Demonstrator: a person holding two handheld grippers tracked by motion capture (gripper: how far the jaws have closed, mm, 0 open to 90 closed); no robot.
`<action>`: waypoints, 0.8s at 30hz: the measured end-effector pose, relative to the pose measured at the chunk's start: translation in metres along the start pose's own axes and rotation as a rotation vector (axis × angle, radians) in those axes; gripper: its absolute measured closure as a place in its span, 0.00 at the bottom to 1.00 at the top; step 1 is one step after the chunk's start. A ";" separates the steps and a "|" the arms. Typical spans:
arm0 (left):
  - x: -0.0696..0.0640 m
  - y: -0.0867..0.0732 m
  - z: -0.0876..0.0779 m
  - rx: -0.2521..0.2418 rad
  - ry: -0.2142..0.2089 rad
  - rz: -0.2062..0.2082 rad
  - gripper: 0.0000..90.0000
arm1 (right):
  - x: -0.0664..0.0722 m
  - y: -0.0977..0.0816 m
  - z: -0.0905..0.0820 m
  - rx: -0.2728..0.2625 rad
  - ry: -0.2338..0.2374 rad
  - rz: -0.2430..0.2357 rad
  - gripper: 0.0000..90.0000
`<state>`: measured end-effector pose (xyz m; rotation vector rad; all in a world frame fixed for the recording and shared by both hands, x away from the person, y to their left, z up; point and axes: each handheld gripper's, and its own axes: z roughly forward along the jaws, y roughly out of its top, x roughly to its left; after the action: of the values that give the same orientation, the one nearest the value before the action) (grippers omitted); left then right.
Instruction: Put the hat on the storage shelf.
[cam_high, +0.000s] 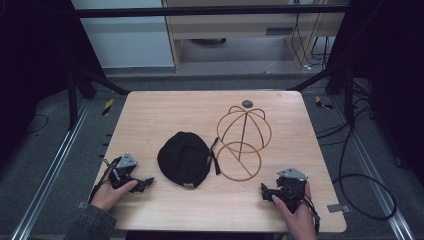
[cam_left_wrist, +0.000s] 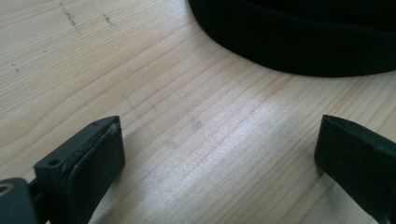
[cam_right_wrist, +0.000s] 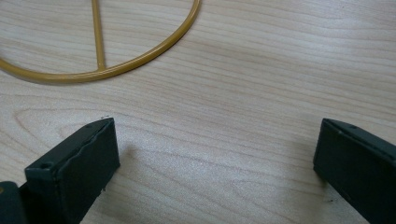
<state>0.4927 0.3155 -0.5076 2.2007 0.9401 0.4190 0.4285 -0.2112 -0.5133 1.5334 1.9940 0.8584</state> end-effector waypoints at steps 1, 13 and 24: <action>0.000 0.000 0.000 0.000 -0.001 -0.001 0.01 | 0.000 0.000 0.000 0.000 0.000 0.001 0.00; 0.000 0.000 -0.003 0.001 -0.028 -0.030 0.01 | 0.000 0.000 0.000 0.000 0.000 -0.002 0.00; -0.018 0.017 -0.009 -0.034 -0.084 0.003 0.04 | 0.000 0.000 0.000 0.000 0.001 -0.004 0.00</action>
<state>0.4840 0.2982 -0.4897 2.1718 0.8789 0.3388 0.4288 -0.2115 -0.5132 1.5289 1.9974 0.8582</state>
